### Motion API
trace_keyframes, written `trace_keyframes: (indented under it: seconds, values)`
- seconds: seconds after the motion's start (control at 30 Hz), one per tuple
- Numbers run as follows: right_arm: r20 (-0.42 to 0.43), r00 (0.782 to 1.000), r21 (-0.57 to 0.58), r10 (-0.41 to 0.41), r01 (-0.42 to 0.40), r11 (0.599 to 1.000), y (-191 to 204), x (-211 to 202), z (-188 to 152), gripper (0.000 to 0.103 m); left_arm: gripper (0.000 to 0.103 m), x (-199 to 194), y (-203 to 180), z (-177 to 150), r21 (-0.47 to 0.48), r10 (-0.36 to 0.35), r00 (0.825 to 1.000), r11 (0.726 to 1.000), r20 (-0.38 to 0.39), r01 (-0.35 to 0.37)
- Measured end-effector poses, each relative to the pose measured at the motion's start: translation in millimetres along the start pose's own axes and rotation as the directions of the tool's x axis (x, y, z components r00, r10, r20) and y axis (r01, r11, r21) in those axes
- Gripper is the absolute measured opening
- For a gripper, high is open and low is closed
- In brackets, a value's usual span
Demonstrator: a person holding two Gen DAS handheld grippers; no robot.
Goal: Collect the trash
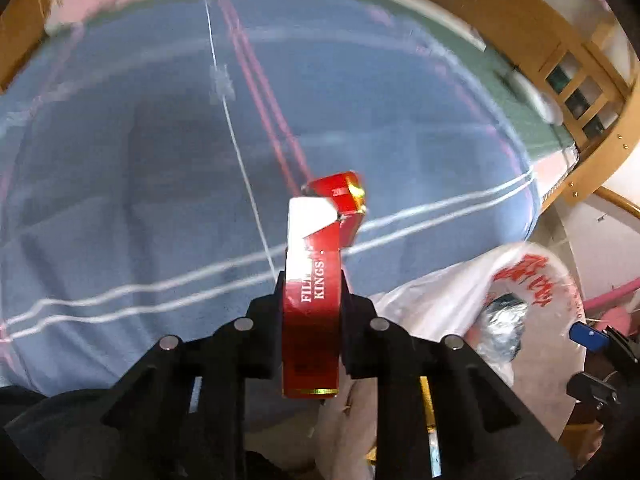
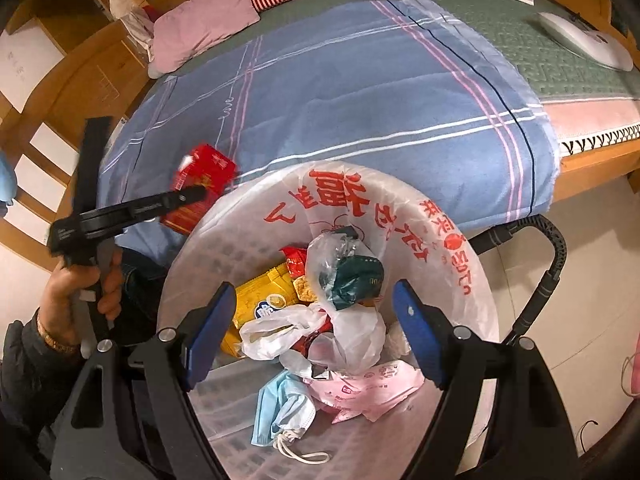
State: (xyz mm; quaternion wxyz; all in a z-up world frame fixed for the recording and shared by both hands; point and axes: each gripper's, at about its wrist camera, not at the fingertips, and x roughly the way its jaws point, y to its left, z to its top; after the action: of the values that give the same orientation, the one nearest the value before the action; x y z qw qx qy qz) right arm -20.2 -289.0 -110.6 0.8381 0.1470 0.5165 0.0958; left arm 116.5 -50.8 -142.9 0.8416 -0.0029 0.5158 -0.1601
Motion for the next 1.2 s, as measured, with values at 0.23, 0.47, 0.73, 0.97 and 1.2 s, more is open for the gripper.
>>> trace_keyframes:
  seconds: [0.23, 0.47, 0.73, 0.97, 1.2]
  values:
    - [0.061, 0.998, -0.026, -0.013, 0.015, 1.000, 3.8, -27.4, 6.2, 0.079, 0.023, -116.4, -48.0, -13.9, 0.138, -0.056, 0.977, 0.990, 0.205, 0.028]
    - [0.174, 0.985, -0.048, -0.014, 0.023, 0.999, 12.3, -70.9, 15.3, 0.079, 0.024, -155.0, -97.1, -46.8, 0.315, -0.161, 0.976, 0.943, 0.145, 0.109]
    - [0.212, 0.971, -0.015, -0.110, 0.116, 0.993, 24.0, -97.0, 20.7, 0.083, 0.081, -163.4, -102.2, -55.5, 0.307, -0.128, 0.977, 0.949, 0.173, 0.070]
    - [0.344, 0.908, -0.107, -0.239, 0.290, 0.951, 88.0, -138.0, 16.5, 0.100, 0.099, -202.1, -73.1, -52.3, 0.118, 0.096, 0.951, 0.984, 0.293, -0.135]
    - [0.417, 0.885, -0.180, -0.208, 0.305, 0.935, 117.8, -148.3, 11.1, 0.100, 0.100, -238.8, -57.4, -49.3, 0.005, 0.191, 0.916, 0.978, 0.351, -0.206]
